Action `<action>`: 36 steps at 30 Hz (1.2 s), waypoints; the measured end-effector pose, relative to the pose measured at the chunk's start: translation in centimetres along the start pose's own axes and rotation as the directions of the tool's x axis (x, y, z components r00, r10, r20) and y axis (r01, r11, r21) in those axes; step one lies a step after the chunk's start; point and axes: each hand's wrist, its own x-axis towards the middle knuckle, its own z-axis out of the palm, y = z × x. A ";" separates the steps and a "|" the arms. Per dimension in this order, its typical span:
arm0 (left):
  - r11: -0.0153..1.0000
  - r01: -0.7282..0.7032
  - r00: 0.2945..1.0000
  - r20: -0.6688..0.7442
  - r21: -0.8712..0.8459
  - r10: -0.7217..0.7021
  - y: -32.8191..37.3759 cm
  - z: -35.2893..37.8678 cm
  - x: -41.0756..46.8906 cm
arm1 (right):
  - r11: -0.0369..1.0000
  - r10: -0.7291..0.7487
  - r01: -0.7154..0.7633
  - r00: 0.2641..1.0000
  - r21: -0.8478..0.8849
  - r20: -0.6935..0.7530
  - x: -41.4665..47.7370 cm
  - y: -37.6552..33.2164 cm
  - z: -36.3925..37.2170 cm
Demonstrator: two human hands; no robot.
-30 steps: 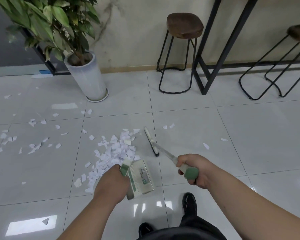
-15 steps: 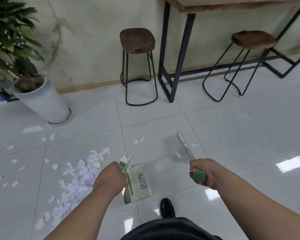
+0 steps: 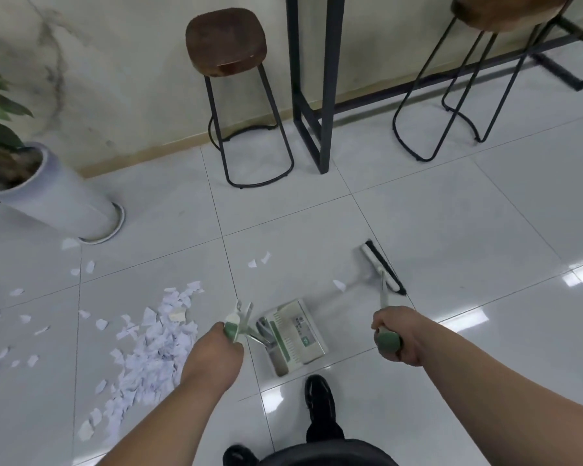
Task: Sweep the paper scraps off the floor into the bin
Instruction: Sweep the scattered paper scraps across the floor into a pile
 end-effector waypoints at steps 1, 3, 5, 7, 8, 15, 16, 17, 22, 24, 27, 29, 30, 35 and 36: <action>1.000 0.015 1.000 0.005 -0.011 -0.015 -0.1 0.0 0.2 | 1.000 0.015 -0.015 0.999 -0.001 0.043 -0.5 -0.1 0.9; 0.999 0.039 0.999 0.007 -0.035 -0.039 -0.5 -0.4 0.6 | 1.000 0.025 -0.023 0.989 -0.015 0.146 -2.2 -0.2 3.0; 0.996 0.068 0.998 -0.001 -0.050 -0.068 -1.2 -1.0 0.6 | 0.999 0.035 -0.029 0.970 -0.026 0.240 -4.3 -0.4 5.7; 0.992 0.103 0.995 -0.008 -0.079 -0.104 -2.4 -1.7 0.4 | 0.998 0.059 -0.049 0.939 -0.038 0.339 -5.9 -0.6 8.7; 0.988 0.123 0.992 -0.018 -0.093 -0.125 -3.1 -2.0 0.3 | 0.997 0.073 -0.064 0.922 -0.035 0.380 -6.4 -0.7 10.2; 0.934 0.282 0.948 -0.083 -0.220 -0.306 -10.0 -4.5 -1.1 | 0.992 0.123 -0.114 0.846 -0.049 0.520 -7.3 -2.8 19.4; 0.923 0.298 0.941 -0.089 -0.243 -0.328 -11.0 -4.9 -1.1 | 0.991 0.128 -0.126 0.842 -0.040 0.524 -7.3 -3.3 20.1; 0.912 0.311 0.933 -0.095 -0.266 -0.346 -12.0 -5.3 -1.1 | 0.990 0.132 -0.133 0.838 -0.036 0.530 -7.4 -4.0 20.8; 0.875 0.340 0.912 -0.108 -0.345 -0.396 -16.2 -7.2 -0.5 | 0.988 0.118 -0.153 0.796 0.009 0.593 -8.7 -7.4 22.9; 0.873 0.344 0.910 -0.108 -0.345 -0.401 -17.5 -7.9 0.0 | 0.995 0.097 -0.095 0.807 -0.034 0.582 -9.6 -8.0 23.9; 0.883 0.336 0.914 -0.115 -0.326 -0.390 -19.4 -9.1 0.4 | 0.993 0.038 0.023 0.857 -0.113 0.514 -11.0 -8.1 25.7; 0.894 0.322 0.919 -0.125 -0.313 -0.375 -21.0 -10.0 0.6 | 0.985 0.007 0.075 0.887 -0.157 0.461 -11.6 -7.8 27.0; 0.895 0.316 0.920 -0.129 -0.313 -0.370 -21.8 -10.4 0.7 | 0.980 -0.005 0.093 0.898 -0.178 0.440 -11.6 -7.6 27.5; 0.890 0.328 0.917 -0.120 -0.318 -0.381 -26.7 -12.1 1.4 | 0.947 -0.056 0.144 0.954 -0.287 0.295 -9.6 -7.8 29.9; 0.886 0.329 0.916 -0.117 -0.328 -0.384 -27.5 -12.4 1.4 | 0.939 -0.060 0.145 0.962 -0.313 0.266 -8.9 -7.8 30.6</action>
